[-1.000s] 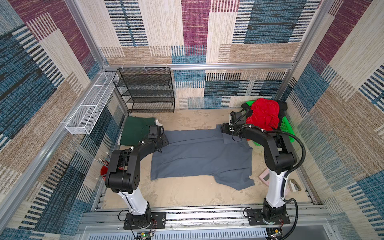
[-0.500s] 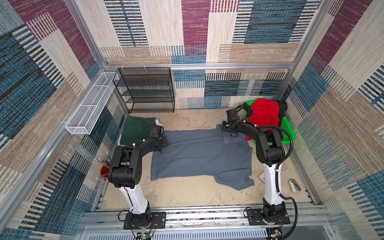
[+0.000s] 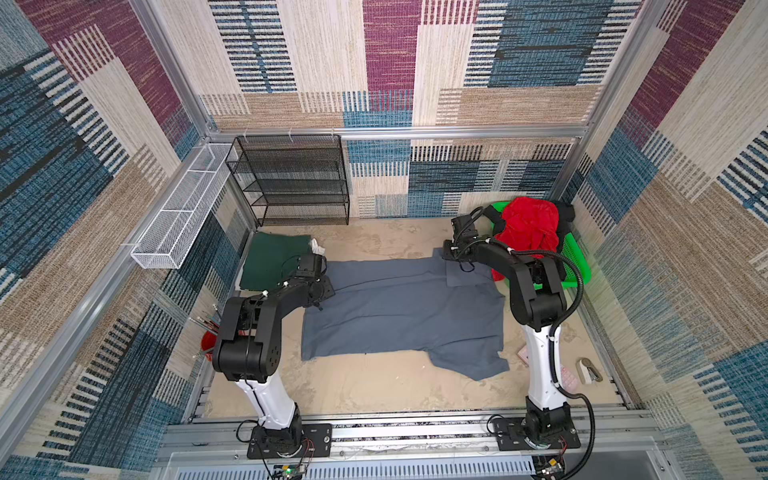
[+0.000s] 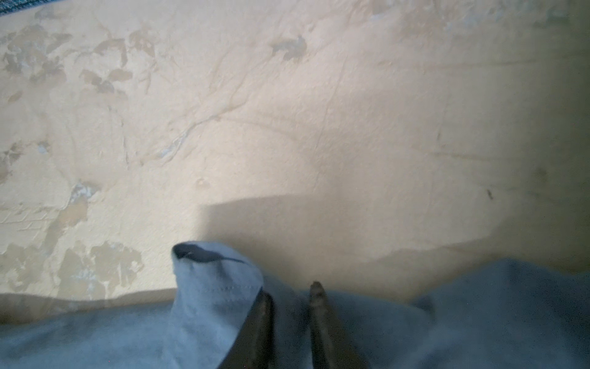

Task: Fold and stack the t-shirts

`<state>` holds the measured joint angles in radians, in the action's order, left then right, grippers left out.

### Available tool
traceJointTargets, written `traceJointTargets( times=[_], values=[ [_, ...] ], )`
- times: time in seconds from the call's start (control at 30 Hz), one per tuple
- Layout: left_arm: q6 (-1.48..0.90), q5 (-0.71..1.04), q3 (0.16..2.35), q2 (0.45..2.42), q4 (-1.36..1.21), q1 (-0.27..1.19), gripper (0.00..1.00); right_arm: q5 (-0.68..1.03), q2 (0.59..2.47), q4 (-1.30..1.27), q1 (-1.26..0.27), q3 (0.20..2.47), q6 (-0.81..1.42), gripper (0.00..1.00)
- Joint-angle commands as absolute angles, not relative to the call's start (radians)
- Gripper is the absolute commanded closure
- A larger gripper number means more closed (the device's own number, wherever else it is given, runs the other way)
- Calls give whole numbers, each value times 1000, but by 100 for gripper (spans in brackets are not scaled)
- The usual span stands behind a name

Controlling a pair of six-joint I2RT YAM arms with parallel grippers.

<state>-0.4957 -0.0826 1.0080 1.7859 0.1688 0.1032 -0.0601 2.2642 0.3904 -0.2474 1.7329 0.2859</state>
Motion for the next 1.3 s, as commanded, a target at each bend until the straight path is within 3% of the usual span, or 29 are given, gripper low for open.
traceJointTargets(
  times=[0.0,0.37,0.73,1.0,1.27],
  values=[
    [-478,-103,1019,1800,188,103,43,-62,2259,394,-249,1744,277,84],
    [-485,-117,1026,1789,222,101,47,-64,2206,414,-248,1750,279,92],
    [-507,-71,1013,1790,202,101,48,-44,2193,421,-249,1756,289,92],
    [-502,-92,1066,1833,227,98,61,-43,2185,422,-248,1756,290,93],
    [-500,-82,1091,1825,245,94,62,-45,2175,423,-249,1757,291,93]
  ],
)
